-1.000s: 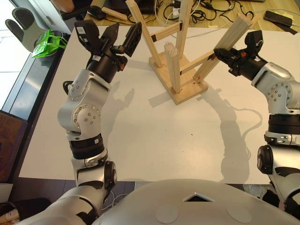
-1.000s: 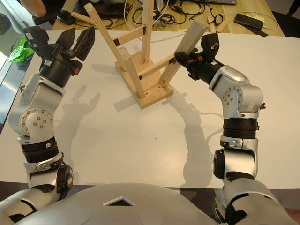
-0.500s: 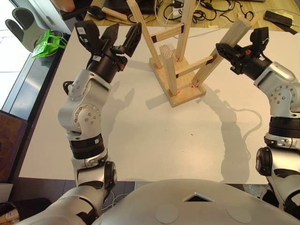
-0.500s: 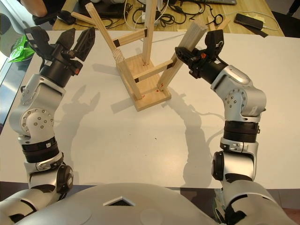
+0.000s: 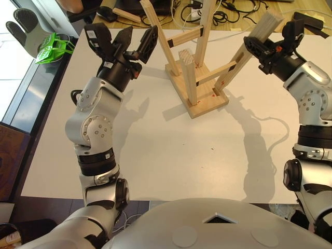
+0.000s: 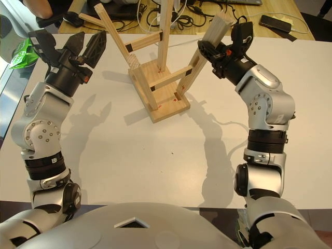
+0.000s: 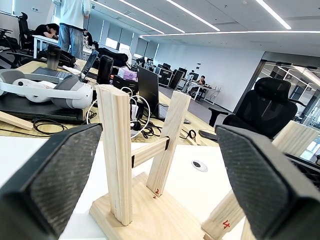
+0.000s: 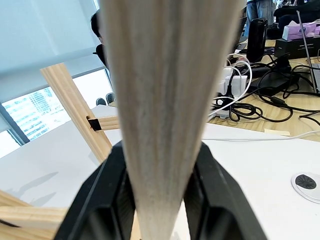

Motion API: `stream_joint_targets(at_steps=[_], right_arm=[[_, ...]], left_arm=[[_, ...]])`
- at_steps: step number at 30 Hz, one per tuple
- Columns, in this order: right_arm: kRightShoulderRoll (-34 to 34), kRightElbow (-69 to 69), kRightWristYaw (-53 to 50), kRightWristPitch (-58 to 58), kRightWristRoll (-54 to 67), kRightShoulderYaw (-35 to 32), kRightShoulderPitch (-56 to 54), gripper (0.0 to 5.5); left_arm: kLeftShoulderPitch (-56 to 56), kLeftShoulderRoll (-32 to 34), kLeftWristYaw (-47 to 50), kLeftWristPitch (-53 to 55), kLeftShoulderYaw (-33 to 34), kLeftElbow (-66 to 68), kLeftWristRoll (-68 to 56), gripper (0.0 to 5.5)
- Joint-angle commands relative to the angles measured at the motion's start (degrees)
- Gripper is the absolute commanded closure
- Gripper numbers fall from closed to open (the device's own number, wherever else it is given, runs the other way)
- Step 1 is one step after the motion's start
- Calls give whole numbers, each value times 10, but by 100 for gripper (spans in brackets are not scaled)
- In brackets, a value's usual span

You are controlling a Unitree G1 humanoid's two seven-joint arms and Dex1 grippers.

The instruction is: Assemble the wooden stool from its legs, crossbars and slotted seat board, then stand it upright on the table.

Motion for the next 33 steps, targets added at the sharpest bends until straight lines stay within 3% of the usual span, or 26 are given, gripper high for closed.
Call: stream_joint_targets(at_steps=[1, 33], right_arm=[[5, -7, -10, 16, 6, -7, 2, 432], [21, -11, -55, 69, 58, -63, -10, 439]], left_arm=[[0, -4, 3, 0, -2, -1, 5, 134], [-4, -4, -3, 1, -2, 3, 7, 134]])
